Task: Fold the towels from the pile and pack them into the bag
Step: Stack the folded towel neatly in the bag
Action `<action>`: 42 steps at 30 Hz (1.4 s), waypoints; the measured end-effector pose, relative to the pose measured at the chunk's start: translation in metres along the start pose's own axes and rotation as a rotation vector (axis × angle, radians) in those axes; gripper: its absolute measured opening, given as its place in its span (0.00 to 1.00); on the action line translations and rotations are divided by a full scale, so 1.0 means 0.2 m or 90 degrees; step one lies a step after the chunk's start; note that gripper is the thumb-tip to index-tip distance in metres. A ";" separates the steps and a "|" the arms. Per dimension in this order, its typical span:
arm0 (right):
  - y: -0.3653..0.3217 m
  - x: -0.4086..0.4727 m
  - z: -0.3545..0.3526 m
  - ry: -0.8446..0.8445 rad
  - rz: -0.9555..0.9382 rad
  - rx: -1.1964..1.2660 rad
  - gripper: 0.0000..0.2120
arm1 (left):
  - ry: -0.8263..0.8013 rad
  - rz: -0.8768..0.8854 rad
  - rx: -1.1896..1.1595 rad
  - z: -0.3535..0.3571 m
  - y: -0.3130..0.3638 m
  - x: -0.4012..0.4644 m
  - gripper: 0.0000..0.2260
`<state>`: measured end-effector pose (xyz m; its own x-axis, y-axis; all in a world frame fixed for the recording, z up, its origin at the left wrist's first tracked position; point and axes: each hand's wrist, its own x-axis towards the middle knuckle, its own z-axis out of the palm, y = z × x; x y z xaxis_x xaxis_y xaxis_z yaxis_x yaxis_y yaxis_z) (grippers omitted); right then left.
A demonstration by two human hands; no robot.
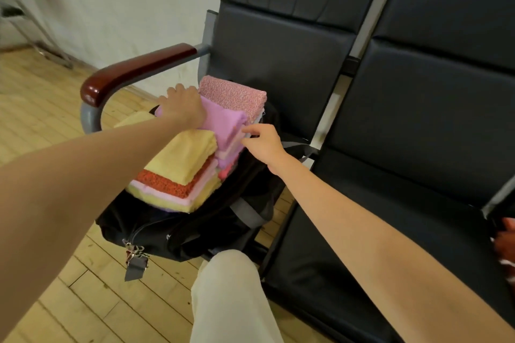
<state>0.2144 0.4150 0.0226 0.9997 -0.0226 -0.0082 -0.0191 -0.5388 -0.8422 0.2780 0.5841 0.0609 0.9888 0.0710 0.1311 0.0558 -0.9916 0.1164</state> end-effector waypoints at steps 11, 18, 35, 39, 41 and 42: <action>0.72 -0.82 -0.90 -0.119 0.186 -0.462 0.17 | -0.138 0.354 0.027 0.04 0.97 -0.74 0.21; 1.27 -1.50 -1.56 0.041 0.347 -0.432 0.19 | -0.273 0.559 0.039 0.24 1.77 -1.26 0.22; 1.88 -1.88 -1.93 0.312 0.230 -0.320 0.31 | -0.405 0.752 -0.041 0.65 2.92 -1.68 0.30; 1.95 -1.87 -1.88 0.286 0.319 -0.360 0.23 | -0.534 0.567 -0.345 0.74 3.01 -1.68 0.23; 1.98 -1.91 -1.85 0.293 0.342 -0.350 0.19 | -0.557 0.522 -0.378 0.77 3.02 -1.70 0.28; 1.99 -1.93 -1.83 0.301 0.341 -0.346 0.17 | -0.559 0.534 -0.366 0.79 3.01 -1.72 0.30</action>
<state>-0.1840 -0.0991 -0.1111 0.7467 -0.6652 -0.0029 -0.6057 -0.6781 -0.4163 -0.0071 -0.0549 -0.0698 0.4683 -0.8385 -0.2785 -0.4575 -0.4998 0.7355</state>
